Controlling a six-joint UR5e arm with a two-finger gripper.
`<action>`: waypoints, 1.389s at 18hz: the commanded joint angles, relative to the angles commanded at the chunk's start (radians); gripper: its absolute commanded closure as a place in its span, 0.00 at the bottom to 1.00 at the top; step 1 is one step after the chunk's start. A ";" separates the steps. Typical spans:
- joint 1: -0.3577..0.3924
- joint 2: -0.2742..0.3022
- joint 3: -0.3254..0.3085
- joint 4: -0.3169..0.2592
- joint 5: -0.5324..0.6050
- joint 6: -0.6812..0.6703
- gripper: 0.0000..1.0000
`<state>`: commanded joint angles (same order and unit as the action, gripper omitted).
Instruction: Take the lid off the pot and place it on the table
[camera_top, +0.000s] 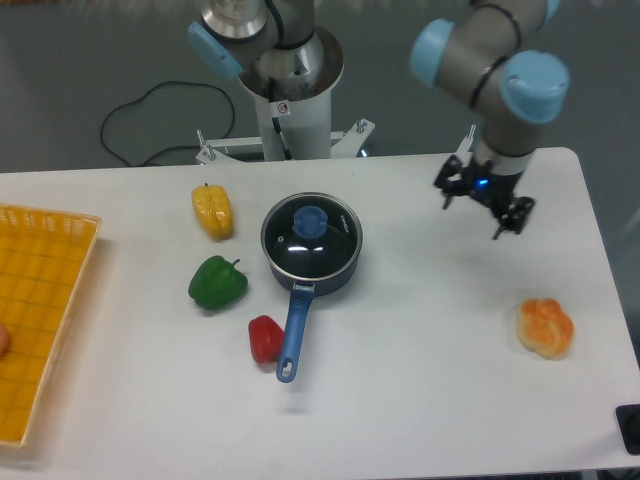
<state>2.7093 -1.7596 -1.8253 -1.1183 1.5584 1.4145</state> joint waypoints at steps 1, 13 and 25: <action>-0.031 0.015 -0.014 0.000 0.005 -0.006 0.00; -0.155 0.181 -0.108 0.015 -0.001 0.050 0.04; -0.217 0.131 -0.140 0.028 0.000 0.345 0.02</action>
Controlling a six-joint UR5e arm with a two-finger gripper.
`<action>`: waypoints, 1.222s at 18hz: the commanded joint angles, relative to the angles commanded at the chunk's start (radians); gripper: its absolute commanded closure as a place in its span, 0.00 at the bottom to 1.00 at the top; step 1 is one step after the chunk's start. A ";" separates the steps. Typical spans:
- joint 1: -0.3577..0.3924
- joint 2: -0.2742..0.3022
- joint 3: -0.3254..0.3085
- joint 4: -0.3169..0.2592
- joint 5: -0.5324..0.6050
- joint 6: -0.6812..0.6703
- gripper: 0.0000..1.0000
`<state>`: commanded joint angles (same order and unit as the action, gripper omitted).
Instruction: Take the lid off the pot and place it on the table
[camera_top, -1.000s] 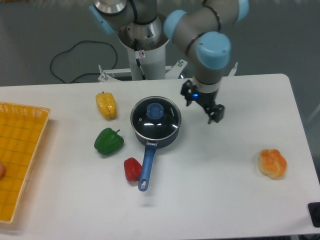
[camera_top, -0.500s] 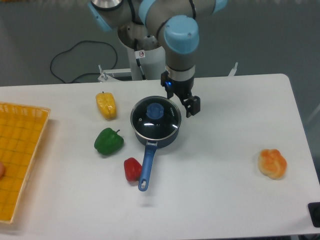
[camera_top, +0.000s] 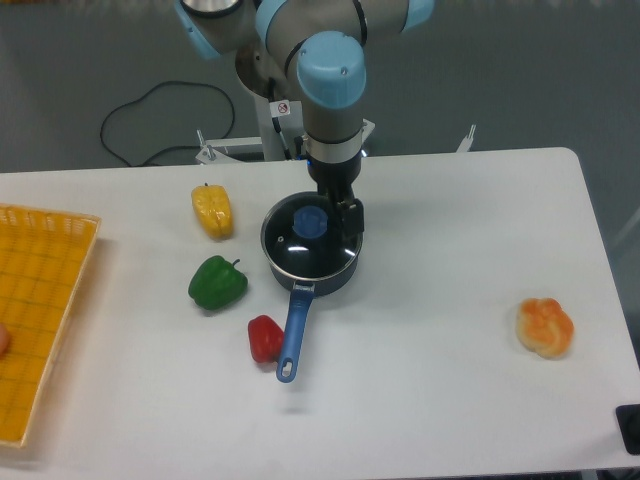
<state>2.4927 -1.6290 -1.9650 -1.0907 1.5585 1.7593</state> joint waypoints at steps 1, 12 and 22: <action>-0.005 -0.005 -0.008 0.005 0.002 0.020 0.02; -0.009 -0.020 -0.029 0.031 -0.002 0.038 0.02; -0.029 -0.026 -0.041 0.034 -0.003 0.028 0.03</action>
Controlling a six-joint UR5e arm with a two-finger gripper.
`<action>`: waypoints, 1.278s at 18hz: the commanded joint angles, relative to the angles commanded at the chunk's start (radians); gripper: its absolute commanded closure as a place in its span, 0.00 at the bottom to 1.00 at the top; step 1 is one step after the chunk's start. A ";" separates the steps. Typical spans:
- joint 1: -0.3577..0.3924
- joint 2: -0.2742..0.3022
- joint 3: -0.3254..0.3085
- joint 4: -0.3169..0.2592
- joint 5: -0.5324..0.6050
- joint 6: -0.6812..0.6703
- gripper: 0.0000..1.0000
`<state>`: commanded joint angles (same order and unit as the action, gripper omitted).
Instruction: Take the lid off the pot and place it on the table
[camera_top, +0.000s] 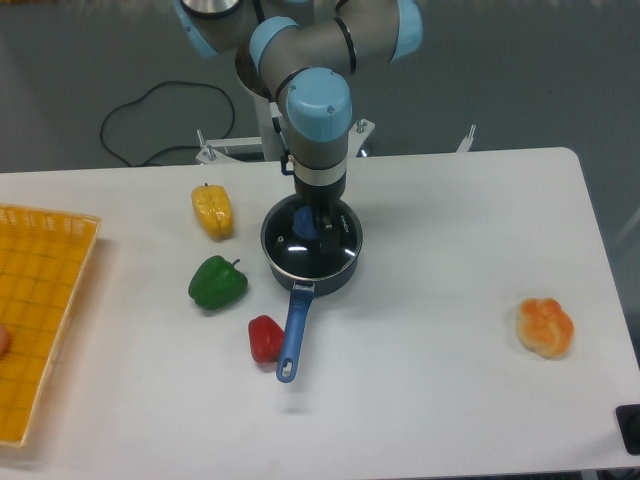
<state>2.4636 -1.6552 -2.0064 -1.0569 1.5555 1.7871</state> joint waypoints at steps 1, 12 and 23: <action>-0.002 0.002 -0.002 0.000 0.000 0.000 0.03; -0.012 0.000 -0.008 0.000 -0.002 -0.002 0.15; -0.014 0.000 -0.009 0.000 -0.002 -0.003 0.39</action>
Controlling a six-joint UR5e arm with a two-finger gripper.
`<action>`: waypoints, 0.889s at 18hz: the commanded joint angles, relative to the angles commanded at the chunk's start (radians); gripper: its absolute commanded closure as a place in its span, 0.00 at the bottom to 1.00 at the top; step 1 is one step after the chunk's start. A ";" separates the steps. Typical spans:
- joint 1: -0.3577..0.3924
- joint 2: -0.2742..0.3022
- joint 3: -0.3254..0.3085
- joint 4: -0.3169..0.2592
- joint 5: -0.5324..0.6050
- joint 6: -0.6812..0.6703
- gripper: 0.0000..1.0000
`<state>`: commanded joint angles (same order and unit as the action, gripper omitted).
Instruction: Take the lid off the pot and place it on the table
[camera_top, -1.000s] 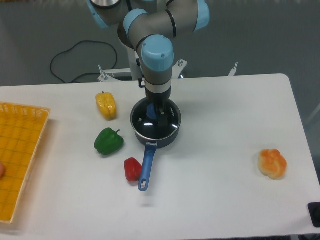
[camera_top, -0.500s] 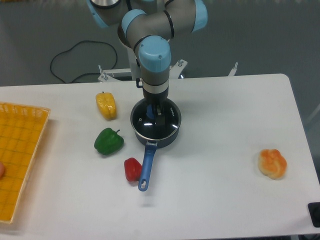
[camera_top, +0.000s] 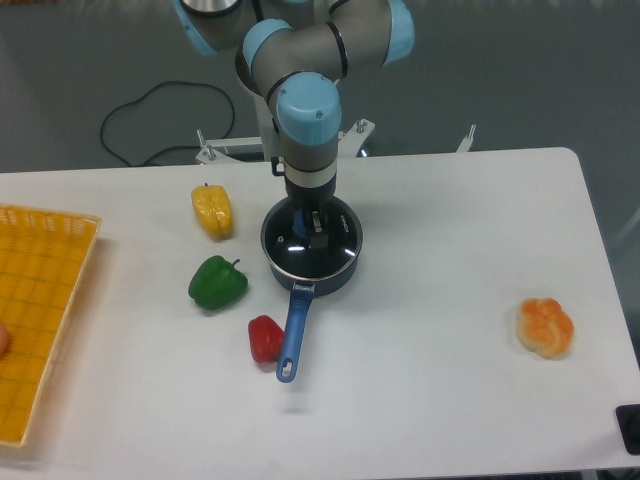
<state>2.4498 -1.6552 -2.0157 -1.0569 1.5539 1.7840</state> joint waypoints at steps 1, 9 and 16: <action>0.000 0.000 0.000 0.000 0.000 0.000 0.41; 0.000 -0.002 0.003 0.002 0.000 -0.015 0.54; 0.009 -0.002 0.047 -0.005 -0.002 -0.021 0.54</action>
<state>2.4590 -1.6567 -1.9682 -1.0615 1.5524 1.7625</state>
